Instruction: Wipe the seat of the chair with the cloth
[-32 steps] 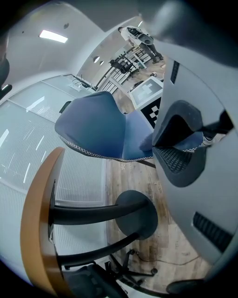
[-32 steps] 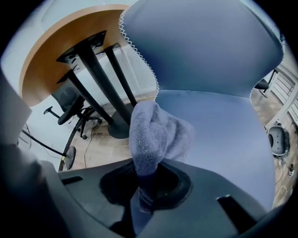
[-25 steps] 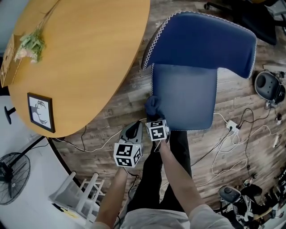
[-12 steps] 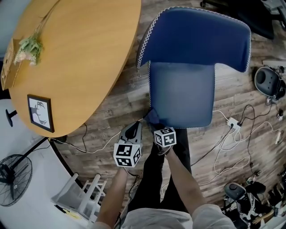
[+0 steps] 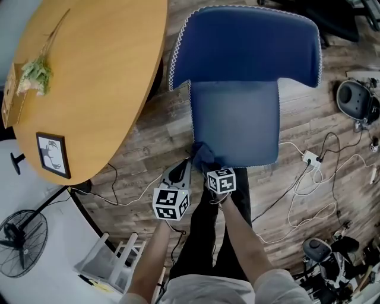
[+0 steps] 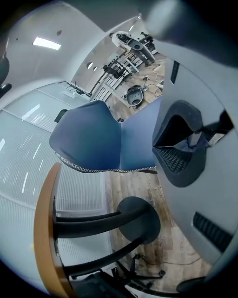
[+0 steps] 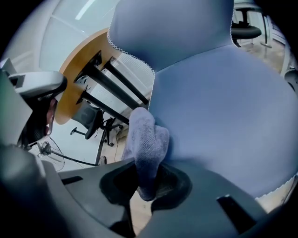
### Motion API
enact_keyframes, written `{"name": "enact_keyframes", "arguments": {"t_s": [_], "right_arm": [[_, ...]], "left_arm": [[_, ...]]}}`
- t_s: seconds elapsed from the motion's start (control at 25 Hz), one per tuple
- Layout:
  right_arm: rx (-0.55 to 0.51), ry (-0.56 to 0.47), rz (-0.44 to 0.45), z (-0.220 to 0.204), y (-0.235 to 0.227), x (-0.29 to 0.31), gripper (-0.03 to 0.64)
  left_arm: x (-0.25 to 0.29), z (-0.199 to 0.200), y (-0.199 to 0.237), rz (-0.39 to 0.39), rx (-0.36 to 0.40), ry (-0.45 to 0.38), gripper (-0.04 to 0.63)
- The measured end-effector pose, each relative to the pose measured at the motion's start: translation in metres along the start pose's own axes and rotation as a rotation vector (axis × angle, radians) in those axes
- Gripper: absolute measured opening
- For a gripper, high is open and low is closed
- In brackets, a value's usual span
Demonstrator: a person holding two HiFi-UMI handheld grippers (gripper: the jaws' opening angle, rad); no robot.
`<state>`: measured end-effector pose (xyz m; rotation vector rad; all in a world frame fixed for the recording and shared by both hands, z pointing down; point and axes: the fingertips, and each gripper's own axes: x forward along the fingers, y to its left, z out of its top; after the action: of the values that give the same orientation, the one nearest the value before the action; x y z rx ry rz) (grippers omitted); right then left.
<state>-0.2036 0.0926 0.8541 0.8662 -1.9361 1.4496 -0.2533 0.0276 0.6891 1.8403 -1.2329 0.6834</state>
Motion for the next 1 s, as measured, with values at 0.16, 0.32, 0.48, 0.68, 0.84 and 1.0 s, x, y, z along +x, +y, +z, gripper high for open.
{"name": "enact_keyframes", "arguments": {"t_s": [0.16,0.32,0.48,0.68,0.84,1.0], "right_arm": [[0.014,-0.012,-0.003,0.001,-0.011,-0.008,0.058],[0.024,-0.026,-0.018,0.003,-0.027,-0.019,0.057],[0.031,-0.039,-0.033,0.005,-0.046,-0.032,0.057],[0.044,-0.048,-0.067,0.005,-0.073,-0.051,0.057],[0.032,-0.049,-0.09,0.008,-0.094,-0.065,0.057],[0.026,-0.044,-0.119,0.011,-0.11,-0.077,0.057]], "left_arm": [[0.003,0.002,-0.005,0.001,0.019,0.011,0.028],[0.009,0.0,-0.018,-0.014,0.04,0.024,0.028],[0.018,0.004,-0.036,-0.03,0.063,0.03,0.028],[0.029,0.008,-0.058,-0.045,0.093,0.043,0.028],[0.038,0.012,-0.07,-0.054,0.109,0.05,0.028],[0.044,0.015,-0.08,-0.059,0.113,0.051,0.028]]}}
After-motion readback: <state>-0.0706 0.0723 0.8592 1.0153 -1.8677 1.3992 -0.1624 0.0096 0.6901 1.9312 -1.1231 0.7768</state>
